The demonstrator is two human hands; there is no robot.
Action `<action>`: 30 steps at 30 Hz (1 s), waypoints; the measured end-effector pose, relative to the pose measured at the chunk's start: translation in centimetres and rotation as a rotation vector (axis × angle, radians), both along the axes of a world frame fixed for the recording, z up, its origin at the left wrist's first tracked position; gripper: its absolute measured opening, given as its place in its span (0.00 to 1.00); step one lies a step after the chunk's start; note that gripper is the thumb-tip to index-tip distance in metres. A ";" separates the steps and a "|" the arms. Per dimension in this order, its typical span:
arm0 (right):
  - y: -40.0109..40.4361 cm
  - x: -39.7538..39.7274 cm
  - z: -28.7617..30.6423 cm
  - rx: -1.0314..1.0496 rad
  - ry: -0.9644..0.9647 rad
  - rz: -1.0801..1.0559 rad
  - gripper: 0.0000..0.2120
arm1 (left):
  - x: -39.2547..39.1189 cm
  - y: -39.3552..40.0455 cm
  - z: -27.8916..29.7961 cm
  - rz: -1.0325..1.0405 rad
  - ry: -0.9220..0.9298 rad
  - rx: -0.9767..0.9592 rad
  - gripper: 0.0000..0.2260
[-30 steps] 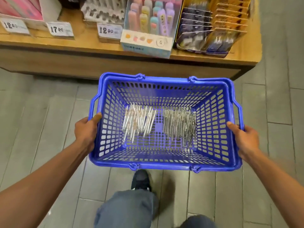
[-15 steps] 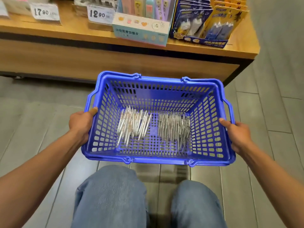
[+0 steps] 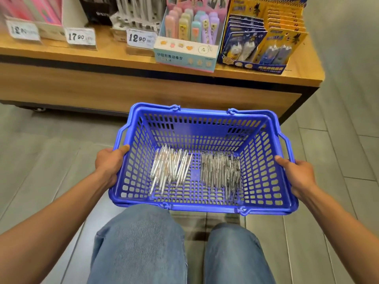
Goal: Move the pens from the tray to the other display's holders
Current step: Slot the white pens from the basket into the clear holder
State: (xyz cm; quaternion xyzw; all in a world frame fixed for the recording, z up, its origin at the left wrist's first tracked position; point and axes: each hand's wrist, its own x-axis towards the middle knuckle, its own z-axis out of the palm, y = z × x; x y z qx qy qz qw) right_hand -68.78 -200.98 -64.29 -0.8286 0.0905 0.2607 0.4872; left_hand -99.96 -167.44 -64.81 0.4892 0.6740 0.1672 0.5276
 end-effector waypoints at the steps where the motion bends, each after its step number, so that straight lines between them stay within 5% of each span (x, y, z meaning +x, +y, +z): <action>1: 0.0 0.0 -0.1 -0.008 -0.002 0.002 0.20 | 0.0 0.1 -0.1 -0.002 0.001 0.001 0.15; 12: 1.1 0.3 -0.4 -0.203 -0.077 -0.002 0.22 | 0.5 1.4 -1.0 -0.072 0.028 0.053 0.11; 17: 3.7 -0.6 0.2 -0.540 -0.579 0.095 0.28 | 0.8 1.6 -1.1 -0.135 0.120 0.354 0.14; 21: 8.2 -2.7 0.9 -0.391 -0.817 0.221 0.18 | 1.6 0.7 -0.4 -0.371 0.268 0.756 0.12; 24: 12.9 -4.3 -0.2 -0.085 -0.701 0.420 0.08 | 3.0 0.2 -0.5 -0.508 0.166 0.878 0.09; 27: 17.4 -6.2 -2.9 0.012 -0.409 0.636 0.03 | 5.2 -0.6 -1.2 -0.474 -0.054 0.622 0.03; 30: 20.8 -8.1 -6.9 -0.014 -0.121 0.854 0.03 | 7.1 -0.8 -3.0 -0.437 -0.047 0.343 0.06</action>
